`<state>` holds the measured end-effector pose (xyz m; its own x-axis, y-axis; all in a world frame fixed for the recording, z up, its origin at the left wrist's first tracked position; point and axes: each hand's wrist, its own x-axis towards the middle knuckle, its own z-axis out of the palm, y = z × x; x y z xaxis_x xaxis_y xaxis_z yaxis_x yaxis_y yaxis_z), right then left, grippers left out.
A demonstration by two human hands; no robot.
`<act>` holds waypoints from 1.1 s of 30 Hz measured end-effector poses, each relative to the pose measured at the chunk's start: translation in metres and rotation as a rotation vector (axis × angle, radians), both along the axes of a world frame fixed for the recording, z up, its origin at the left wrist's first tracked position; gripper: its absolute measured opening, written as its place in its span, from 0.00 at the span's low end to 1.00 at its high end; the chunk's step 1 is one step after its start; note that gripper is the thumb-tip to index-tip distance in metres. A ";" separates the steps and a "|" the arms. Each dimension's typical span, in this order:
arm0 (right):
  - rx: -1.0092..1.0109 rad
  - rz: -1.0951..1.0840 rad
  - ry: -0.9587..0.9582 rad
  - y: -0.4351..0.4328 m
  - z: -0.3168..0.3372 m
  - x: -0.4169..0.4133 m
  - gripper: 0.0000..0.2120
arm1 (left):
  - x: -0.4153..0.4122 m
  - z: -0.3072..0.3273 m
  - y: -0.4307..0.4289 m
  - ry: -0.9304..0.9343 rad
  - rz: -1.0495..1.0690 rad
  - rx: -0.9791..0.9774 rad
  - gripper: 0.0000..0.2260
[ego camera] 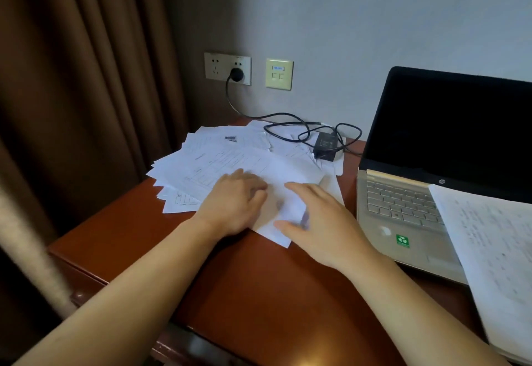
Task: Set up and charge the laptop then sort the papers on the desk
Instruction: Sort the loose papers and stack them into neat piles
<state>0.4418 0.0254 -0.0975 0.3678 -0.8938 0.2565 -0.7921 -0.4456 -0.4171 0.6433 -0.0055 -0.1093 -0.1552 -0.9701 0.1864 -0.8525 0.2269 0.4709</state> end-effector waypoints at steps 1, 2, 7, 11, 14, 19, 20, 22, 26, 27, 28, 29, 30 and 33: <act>-0.001 -0.014 -0.125 0.000 0.001 0.000 0.29 | 0.002 0.000 -0.001 -0.055 0.011 0.025 0.29; 0.018 -0.021 -0.262 0.000 0.001 0.000 0.26 | 0.004 0.000 -0.002 -0.101 0.019 0.050 0.26; 0.132 0.108 -0.212 -0.001 -0.001 -0.008 0.26 | 0.006 0.000 -0.001 0.053 0.005 0.018 0.21; 0.011 0.004 -0.108 -0.004 -0.001 -0.010 0.23 | 0.009 0.004 0.000 0.034 0.327 -0.187 0.21; -0.137 -0.172 -0.167 -0.007 0.000 -0.009 0.10 | 0.013 0.001 -0.001 0.047 0.547 -0.117 0.26; -0.241 -0.277 -0.239 -0.009 0.002 -0.010 0.14 | 0.011 -0.002 0.005 -0.242 0.565 0.028 0.20; -0.219 -0.267 -0.246 -0.009 0.002 -0.010 0.15 | 0.007 0.001 0.008 -0.308 0.538 -0.032 0.19; -0.160 -0.227 -0.243 -0.007 0.002 -0.007 0.16 | 0.001 0.006 0.013 -0.294 0.452 -0.135 0.16; -0.111 -0.159 -0.194 -0.003 0.001 -0.007 0.16 | 0.003 0.004 0.013 -0.186 0.175 -0.175 0.19; -0.107 -0.157 -0.183 -0.002 0.002 -0.007 0.16 | 0.005 0.001 0.012 -0.226 0.134 -0.090 0.22; -0.104 -0.157 -0.177 -0.002 0.003 -0.008 0.16 | 0.006 -0.001 0.011 -0.270 0.115 -0.006 0.26; -0.105 -0.155 -0.175 -0.001 0.004 -0.008 0.16 | 0.007 -0.002 0.011 -0.323 0.113 0.031 0.29; -0.108 -0.152 -0.178 -0.001 0.005 -0.008 0.16 | 0.006 -0.002 0.011 -0.382 0.136 0.011 0.29; -0.091 -0.134 -0.163 0.000 0.005 -0.008 0.15 | -0.002 0.002 0.014 -0.514 0.243 -0.160 0.21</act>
